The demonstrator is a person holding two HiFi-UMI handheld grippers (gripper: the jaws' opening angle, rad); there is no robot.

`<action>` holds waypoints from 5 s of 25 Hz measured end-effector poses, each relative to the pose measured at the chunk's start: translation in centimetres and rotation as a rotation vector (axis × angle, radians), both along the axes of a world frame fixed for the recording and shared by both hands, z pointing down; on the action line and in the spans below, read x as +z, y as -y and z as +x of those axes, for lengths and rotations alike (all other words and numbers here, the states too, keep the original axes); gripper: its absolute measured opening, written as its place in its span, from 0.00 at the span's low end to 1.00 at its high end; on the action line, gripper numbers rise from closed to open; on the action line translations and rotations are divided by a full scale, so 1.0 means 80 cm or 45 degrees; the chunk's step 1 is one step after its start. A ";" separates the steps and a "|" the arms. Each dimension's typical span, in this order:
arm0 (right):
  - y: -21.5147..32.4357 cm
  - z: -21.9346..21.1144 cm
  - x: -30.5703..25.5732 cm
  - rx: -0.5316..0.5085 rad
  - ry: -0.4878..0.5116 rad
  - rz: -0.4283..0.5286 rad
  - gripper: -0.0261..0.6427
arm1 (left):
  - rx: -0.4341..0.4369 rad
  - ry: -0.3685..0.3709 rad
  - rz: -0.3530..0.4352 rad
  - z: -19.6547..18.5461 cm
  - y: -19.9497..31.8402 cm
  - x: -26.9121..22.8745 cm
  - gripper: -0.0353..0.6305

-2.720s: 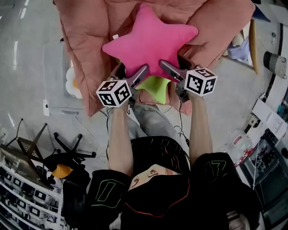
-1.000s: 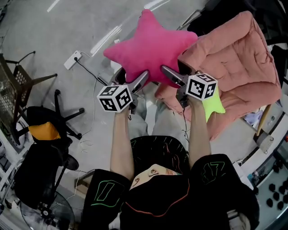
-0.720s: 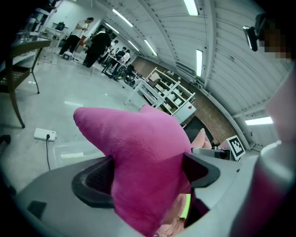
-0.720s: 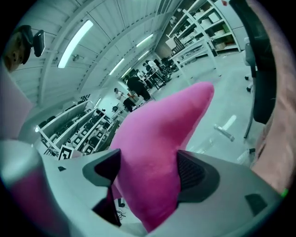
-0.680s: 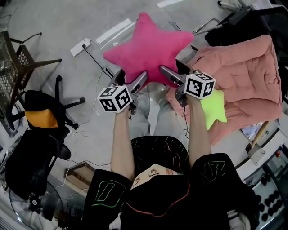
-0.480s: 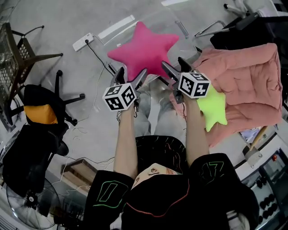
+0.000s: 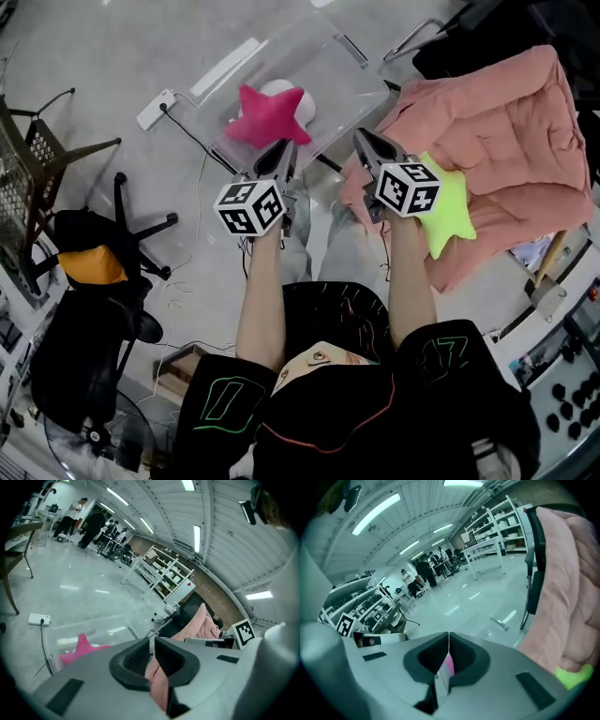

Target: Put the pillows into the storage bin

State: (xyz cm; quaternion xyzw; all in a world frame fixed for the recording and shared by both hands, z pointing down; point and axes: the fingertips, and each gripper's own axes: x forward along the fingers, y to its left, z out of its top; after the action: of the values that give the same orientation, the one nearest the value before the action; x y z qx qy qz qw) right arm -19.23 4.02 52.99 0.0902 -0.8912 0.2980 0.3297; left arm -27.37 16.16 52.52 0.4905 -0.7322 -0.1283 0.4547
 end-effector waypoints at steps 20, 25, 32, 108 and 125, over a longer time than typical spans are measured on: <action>0.151 0.297 -0.012 0.530 0.003 0.014 0.04 | 0.644 -0.076 0.045 0.278 0.217 -0.006 0.04; 0.172 0.385 0.005 0.688 -0.027 0.016 0.04 | 0.816 -0.102 -0.008 0.354 0.252 0.016 0.04; 0.171 0.515 0.050 0.908 -0.139 -0.024 0.05 | 1.112 -0.084 -0.111 0.476 0.279 0.064 0.04; 0.051 0.168 -0.121 0.296 0.262 -0.026 0.56 | 0.329 0.151 0.053 0.128 0.088 -0.100 0.73; -0.108 -0.081 -0.030 -0.331 0.090 -0.130 0.57 | -0.282 -0.053 -0.065 -0.040 -0.126 0.005 0.73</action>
State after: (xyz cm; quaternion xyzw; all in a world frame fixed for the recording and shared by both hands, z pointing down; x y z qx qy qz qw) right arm -25.74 12.63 50.61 -0.0535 -0.8901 0.3008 0.3383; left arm -30.61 26.24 52.89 0.3920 -0.7754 -0.1695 0.4652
